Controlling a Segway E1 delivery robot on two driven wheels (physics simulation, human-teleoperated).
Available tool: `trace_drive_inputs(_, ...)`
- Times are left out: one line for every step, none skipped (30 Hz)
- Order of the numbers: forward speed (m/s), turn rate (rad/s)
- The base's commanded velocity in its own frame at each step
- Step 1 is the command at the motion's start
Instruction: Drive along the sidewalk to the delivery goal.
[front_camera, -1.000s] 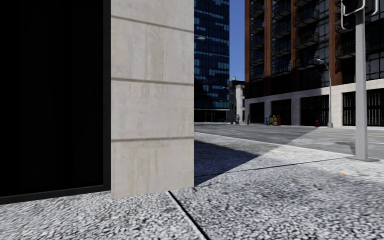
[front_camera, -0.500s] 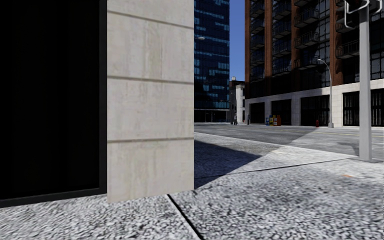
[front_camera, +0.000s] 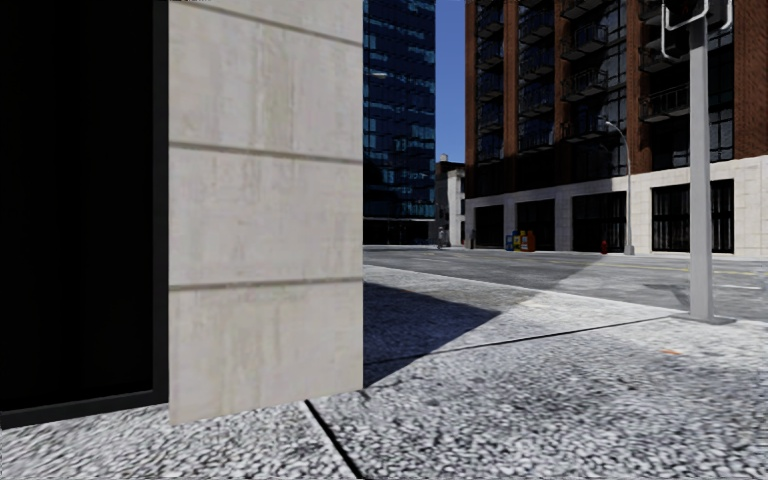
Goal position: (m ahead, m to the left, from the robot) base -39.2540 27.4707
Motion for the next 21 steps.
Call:
trace_drive_inputs(0.4, -0.45)
trace_drive_inputs(0.47, -0.55)
trace_drive_inputs(0.5, -0.59)
trace_drive_inputs(0.51, -0.61)
trace_drive_inputs(0.56, -0.61)
trace_drive_inputs(0.56, -0.61)
trace_drive_inputs(0.63, -0.61)
trace_drive_inputs(0.71, -0.61)
trace_drive_inputs(0.78, -0.61)
trace_drive_inputs(0.78, -0.61)
trace_drive_inputs(0.85, -0.61)
trace_drive_inputs(0.93, -0.61)
trace_drive_inputs(0.99, -0.61)
trace_drive_inputs(1.09, -0.61)
trace_drive_inputs(1.09, -0.61)
trace_drive_inputs(1.17, -0.61)
trace_drive_inputs(1.19, -0.61)
trace_drive_inputs(1.2, -0.63)
trace_drive_inputs(1.21, -0.71)
trace_drive_inputs(1.21, -0.71)
trace_drive_inputs(1.22, -0.79)
